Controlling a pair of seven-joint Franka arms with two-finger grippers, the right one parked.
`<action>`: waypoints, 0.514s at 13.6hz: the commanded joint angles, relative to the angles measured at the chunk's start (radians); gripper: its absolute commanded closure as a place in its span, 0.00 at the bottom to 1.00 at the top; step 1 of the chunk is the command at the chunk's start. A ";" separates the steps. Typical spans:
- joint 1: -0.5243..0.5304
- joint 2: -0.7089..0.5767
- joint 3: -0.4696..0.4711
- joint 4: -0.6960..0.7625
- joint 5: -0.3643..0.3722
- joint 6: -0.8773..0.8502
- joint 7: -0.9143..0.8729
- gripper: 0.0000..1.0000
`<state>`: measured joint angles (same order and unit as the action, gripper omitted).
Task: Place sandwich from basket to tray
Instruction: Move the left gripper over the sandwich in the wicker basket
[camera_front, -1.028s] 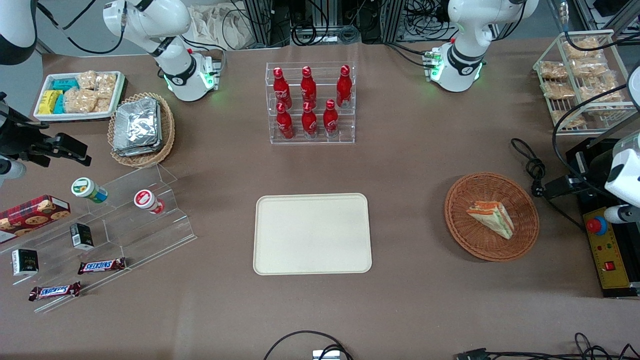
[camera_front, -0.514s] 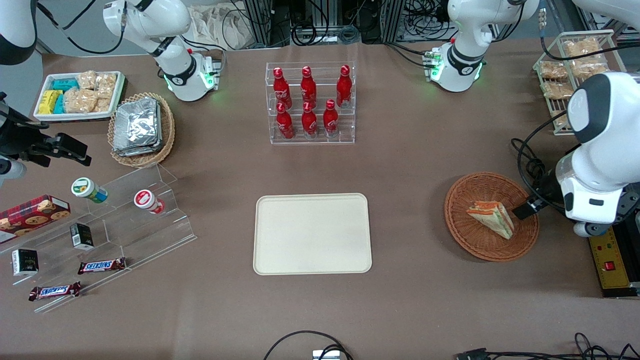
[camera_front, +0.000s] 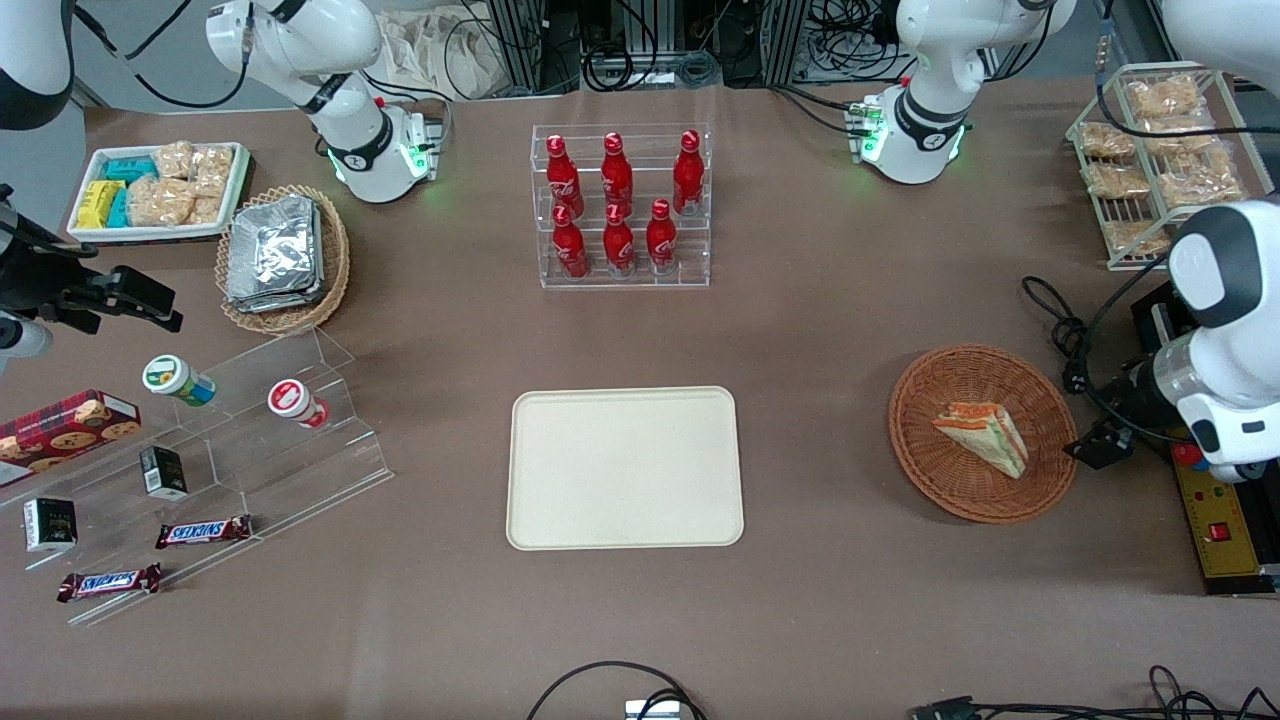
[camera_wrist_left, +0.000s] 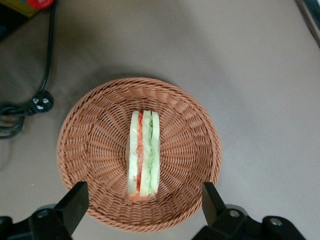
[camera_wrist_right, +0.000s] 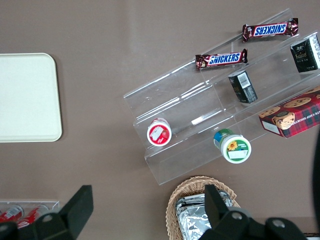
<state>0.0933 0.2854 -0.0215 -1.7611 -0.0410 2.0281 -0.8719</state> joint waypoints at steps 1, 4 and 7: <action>-0.012 0.033 -0.009 -0.011 -0.014 0.046 -0.071 0.00; -0.018 0.079 -0.011 -0.043 -0.028 0.156 -0.075 0.00; -0.018 0.139 -0.012 -0.080 0.016 0.219 -0.044 0.00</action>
<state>0.0807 0.3922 -0.0343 -1.8231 -0.0488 2.2068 -0.9248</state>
